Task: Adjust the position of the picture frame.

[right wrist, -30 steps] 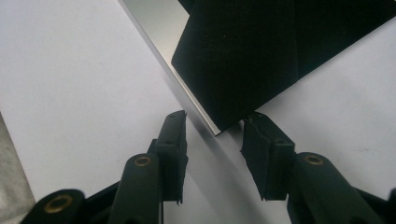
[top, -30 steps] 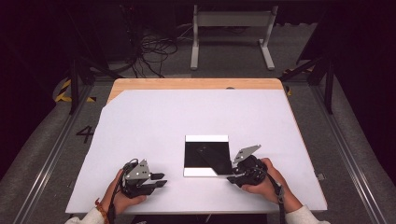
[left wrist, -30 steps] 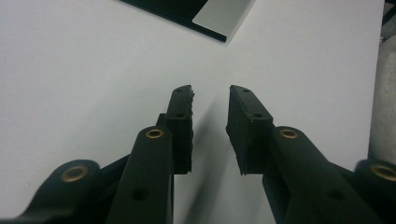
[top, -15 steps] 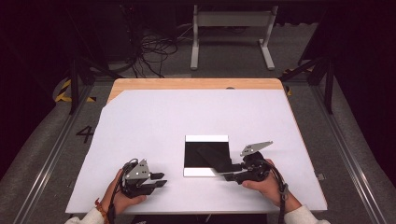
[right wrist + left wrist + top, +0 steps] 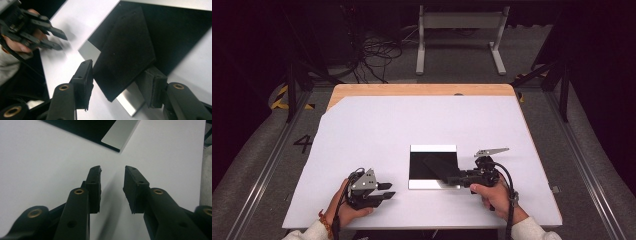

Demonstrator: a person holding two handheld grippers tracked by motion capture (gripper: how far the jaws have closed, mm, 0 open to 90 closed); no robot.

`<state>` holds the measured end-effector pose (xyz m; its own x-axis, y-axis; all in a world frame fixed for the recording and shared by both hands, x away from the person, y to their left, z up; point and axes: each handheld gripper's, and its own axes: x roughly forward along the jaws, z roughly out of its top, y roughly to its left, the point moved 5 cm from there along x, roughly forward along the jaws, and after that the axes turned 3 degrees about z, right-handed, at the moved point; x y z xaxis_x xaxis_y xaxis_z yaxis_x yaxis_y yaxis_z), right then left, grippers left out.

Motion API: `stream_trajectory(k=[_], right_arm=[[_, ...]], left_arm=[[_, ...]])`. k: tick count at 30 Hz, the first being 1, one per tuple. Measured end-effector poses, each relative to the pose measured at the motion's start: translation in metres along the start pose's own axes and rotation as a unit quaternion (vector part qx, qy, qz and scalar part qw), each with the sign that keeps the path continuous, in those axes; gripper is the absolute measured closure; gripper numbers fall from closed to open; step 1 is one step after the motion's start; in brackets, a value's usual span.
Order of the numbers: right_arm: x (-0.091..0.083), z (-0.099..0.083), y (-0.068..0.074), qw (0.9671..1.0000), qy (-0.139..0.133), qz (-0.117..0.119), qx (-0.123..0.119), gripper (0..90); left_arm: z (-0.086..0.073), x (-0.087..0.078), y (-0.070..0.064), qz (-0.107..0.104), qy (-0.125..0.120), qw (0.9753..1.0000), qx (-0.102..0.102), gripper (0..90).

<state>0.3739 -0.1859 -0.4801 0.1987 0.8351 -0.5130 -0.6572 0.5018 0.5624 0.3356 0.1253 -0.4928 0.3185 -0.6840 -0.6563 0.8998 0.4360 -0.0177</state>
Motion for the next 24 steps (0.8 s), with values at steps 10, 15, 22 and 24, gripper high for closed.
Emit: stream_trajectory(k=[10, 15, 22, 24], right_arm=[[0.007, 0.004, -0.003, 0.9994, 0.003, 0.004, 0.033, 49.3], [0.008, 0.005, -0.003, 0.9992, -0.006, 0.003, 0.039, 49.3], [0.011, 0.005, -0.006, 0.9992, -0.017, 0.007, 0.035, 51.5], [0.011, 0.005, -0.006, 0.9992, -0.020, 0.008, 0.034, 52.6]], left_arm=[[0.009, 0.011, 0.000, -0.012, -0.002, 0.9999, -0.004, 61.2], [0.019, 0.019, 0.001, -0.029, -0.018, 0.9991, -0.024, 52.4], [0.027, 0.031, 0.006, -0.042, -0.018, 0.9982, -0.040, 45.2], [0.031, 0.037, 0.007, -0.044, -0.014, 0.9978, -0.047, 43.8]])
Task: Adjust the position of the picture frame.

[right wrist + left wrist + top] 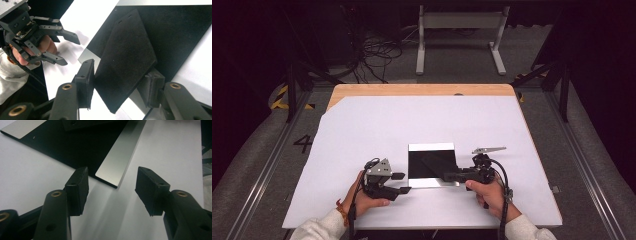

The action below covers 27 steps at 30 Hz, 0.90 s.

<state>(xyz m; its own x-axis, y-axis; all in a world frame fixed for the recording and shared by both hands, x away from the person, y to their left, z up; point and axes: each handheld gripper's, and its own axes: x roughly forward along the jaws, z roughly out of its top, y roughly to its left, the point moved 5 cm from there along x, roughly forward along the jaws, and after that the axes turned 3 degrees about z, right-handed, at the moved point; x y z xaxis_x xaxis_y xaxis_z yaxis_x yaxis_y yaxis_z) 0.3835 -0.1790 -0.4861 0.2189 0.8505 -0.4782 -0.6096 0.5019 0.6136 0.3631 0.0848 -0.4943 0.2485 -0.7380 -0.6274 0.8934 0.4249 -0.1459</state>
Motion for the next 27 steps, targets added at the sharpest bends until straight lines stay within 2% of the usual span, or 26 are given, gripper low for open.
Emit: stream_trajectory(k=[5, 6, 10, 11, 17, 18, 23, 27], right_arm=[[0.000, 0.000, -0.001, 1.0000, 0.000, 0.004, -0.006, 54.5], [-0.001, 0.000, -0.001, 1.0000, -0.001, 0.005, -0.007, 55.2], [-0.001, -0.001, -0.001, 0.9999, 0.001, 0.008, -0.011, 56.0], [-0.001, -0.001, -0.002, 0.9998, 0.002, 0.008, -0.018, 56.5], [-0.003, -0.002, 0.002, 0.9994, 0.004, 0.003, -0.034, 57.8], [-0.004, -0.002, 0.005, 0.9988, 0.003, -0.001, -0.049, 58.6], [-0.006, -0.004, 0.008, 0.9972, 0.005, -0.008, -0.074, 59.7], [-0.006, -0.005, 0.009, 0.9968, 0.007, -0.010, -0.079, 59.7]], left_arm=[[0.002, 0.010, 0.003, 0.016, 0.017, 0.9997, 0.002, 40.5], [0.001, 0.011, 0.003, 0.017, 0.021, 0.9996, -0.003, 39.5], [0.003, 0.011, 0.007, 0.022, 0.016, 0.9996, -0.007, 37.8], [0.003, 0.011, 0.009, 0.018, 0.016, 0.9995, -0.018, 36.3], [0.007, 0.014, 0.015, 0.024, 0.019, 0.9991, -0.029, 32.1], [0.009, 0.016, 0.017, 0.019, 0.017, 0.9991, -0.035, 32.1], [0.015, 0.021, 0.024, 0.017, 0.017, 0.9989, -0.039, 31.7], [0.020, 0.025, 0.027, 0.015, 0.015, 0.9991, -0.036, 31.8]])
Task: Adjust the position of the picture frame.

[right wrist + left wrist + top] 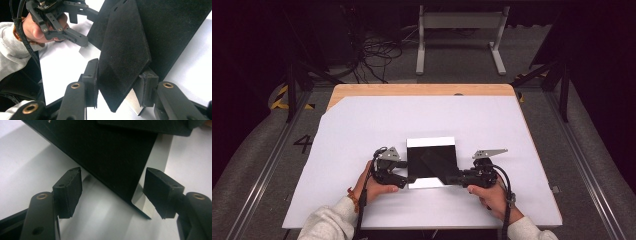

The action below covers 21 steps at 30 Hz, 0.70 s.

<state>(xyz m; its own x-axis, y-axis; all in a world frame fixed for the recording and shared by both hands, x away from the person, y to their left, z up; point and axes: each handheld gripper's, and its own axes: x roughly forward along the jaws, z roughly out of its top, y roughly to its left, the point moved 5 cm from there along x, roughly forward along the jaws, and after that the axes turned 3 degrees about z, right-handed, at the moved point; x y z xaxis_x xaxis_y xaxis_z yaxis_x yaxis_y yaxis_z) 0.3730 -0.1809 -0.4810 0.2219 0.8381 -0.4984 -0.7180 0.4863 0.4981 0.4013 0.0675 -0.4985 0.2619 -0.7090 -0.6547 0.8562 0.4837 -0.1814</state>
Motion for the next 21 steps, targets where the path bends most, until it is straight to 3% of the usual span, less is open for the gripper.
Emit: stream_trajectory(k=[11, 21], right_arm=[[-0.002, 0.001, 0.004, 0.9998, 0.000, -0.006, -0.016, 59.7], [-0.006, 0.004, 0.003, 0.9994, -0.007, -0.023, -0.025, 59.8]], left_arm=[[0.006, -0.001, 0.002, -0.001, 0.003, 0.9999, 0.014, 35.1], [0.015, 0.001, 0.004, 0.015, -0.003, 0.9994, 0.031, 37.8]])
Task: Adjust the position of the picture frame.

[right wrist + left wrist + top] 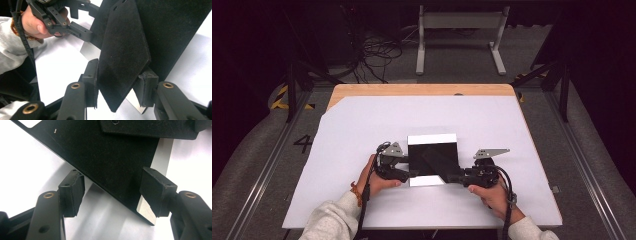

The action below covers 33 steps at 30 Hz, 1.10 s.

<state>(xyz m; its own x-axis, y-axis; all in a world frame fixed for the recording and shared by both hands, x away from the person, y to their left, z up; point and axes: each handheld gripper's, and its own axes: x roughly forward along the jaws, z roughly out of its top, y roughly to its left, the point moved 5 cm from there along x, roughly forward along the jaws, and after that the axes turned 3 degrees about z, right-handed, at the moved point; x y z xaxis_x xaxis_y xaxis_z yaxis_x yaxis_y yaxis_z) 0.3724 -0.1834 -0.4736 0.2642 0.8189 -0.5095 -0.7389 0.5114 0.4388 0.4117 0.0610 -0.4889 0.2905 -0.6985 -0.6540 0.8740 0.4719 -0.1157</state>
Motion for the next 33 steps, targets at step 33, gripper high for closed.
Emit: stream_trajectory(k=[33], right_arm=[[-0.002, 0.000, -0.001, 0.9999, -0.002, -0.011, -0.012, 59.8]], left_arm=[[0.011, 0.014, 0.009, -0.025, -0.012, 0.9994, -0.020, 31.5]])
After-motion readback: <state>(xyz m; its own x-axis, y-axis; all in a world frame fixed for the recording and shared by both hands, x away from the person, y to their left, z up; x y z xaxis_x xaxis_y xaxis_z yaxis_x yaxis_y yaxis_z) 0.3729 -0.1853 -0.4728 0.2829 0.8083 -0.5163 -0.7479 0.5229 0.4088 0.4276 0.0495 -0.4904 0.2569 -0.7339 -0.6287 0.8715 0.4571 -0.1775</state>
